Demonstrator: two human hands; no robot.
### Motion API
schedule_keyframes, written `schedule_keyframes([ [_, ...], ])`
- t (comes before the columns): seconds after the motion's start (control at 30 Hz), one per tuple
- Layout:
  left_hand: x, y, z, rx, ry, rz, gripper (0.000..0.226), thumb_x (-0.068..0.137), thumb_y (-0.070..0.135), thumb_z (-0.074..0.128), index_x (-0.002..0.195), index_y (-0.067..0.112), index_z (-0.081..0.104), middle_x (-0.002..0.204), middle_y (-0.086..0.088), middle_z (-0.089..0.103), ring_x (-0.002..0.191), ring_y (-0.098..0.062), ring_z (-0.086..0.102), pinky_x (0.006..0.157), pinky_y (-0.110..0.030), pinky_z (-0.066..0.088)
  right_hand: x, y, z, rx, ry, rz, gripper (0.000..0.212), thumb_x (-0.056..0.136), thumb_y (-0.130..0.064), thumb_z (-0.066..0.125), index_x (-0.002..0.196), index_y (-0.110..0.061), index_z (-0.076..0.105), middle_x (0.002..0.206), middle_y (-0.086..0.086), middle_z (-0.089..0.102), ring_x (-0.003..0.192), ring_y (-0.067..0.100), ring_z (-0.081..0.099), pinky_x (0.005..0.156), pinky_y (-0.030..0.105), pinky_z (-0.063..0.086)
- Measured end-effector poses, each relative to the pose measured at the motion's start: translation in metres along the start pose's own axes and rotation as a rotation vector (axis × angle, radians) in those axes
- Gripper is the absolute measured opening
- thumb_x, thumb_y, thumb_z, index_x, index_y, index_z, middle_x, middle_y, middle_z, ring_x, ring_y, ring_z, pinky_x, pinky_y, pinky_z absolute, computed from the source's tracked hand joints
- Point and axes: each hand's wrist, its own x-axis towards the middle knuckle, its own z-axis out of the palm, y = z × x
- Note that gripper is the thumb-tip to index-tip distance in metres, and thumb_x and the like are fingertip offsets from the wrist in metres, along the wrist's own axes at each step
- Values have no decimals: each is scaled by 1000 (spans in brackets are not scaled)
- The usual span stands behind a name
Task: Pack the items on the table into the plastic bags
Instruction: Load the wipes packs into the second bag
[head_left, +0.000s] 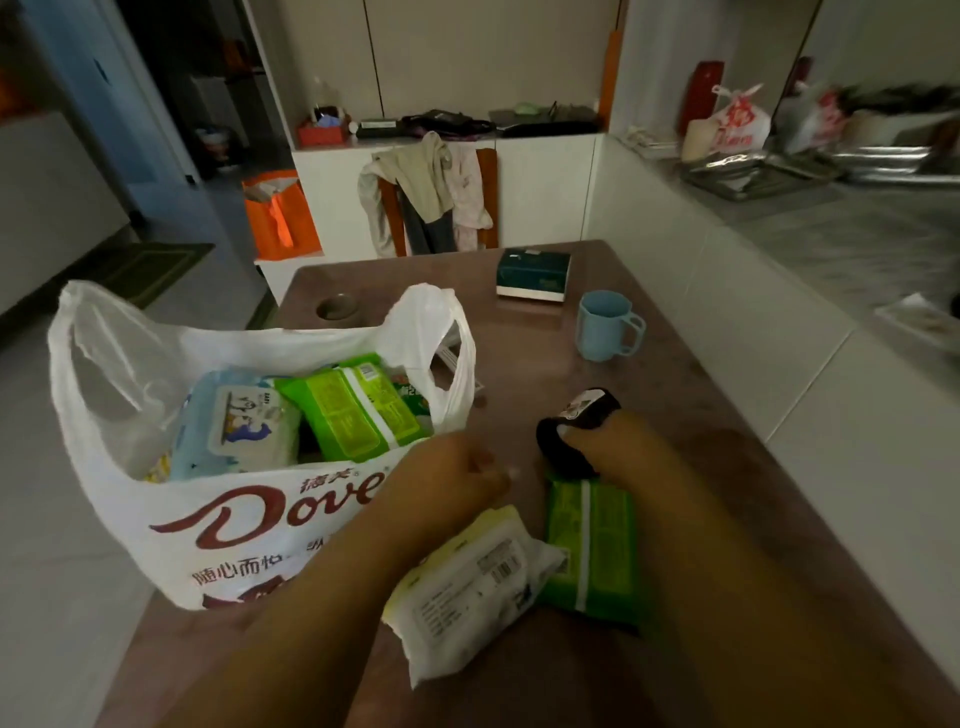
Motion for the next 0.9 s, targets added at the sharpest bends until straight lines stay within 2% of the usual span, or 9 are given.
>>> schedule_keyframes([
  [0.07,9,-13,27,147,-124,-55,45,86,47,60,119,17,59,114,-2,63,96,-14,61,82,-26,48,3,25,9,-51,0,78,60,93,-36,56,140,-2,41,138,22,48,123,33,50,100,36,41],
  [0.17,16,-36,59,298,-209,-124,60,81,46,64,129,12,50,122,-7,59,109,-22,59,90,-30,48,5,61,27,92,-71,177,57,91,-29,61,139,-4,43,139,19,48,124,31,50,95,32,42],
  [0.27,18,-50,75,308,-284,-212,74,78,50,68,136,13,41,131,-6,54,118,-21,54,95,-29,44,7,79,40,236,-80,246,69,83,-31,71,140,-4,41,141,19,46,125,32,49,97,37,43],
  [0.37,22,-56,78,238,-265,-248,72,70,52,75,126,15,48,122,-3,59,108,-17,58,79,-22,44,14,88,45,380,-56,256,72,76,-31,78,135,-4,47,137,19,51,121,32,53,96,40,45],
  [0.43,23,-57,77,218,-265,-277,70,67,53,77,121,17,51,119,-2,61,104,-16,59,74,-21,43,13,89,46,464,-49,251,70,74,-26,80,133,-3,49,134,19,53,119,33,53,96,41,45],
  [0.57,21,-58,76,177,-266,-312,82,59,56,81,124,17,49,121,-2,60,107,-16,58,75,-21,42,8,89,48,557,-53,255,65,75,-19,79,130,1,50,129,20,56,117,35,55,96,44,47],
  [0.67,15,-57,78,132,-239,-265,86,57,53,83,128,19,48,123,0,58,110,-15,56,78,-21,41,7,90,47,567,-45,240,68,72,-18,82,131,0,51,127,21,58,113,36,57,98,51,47],
  [0.8,-2,-45,65,109,-230,-215,79,60,50,82,124,22,47,123,1,58,102,-13,55,79,-23,46,-7,79,41,553,-49,197,57,76,-9,78,126,5,53,127,26,57,114,40,56,95,50,47],
  [0.9,-26,-29,24,-12,-122,-133,67,59,51,81,113,26,51,111,4,63,91,-9,57,77,-28,52,-23,63,21,545,-78,152,45,77,-4,75,118,5,58,106,25,63,95,39,62,84,51,50],
])
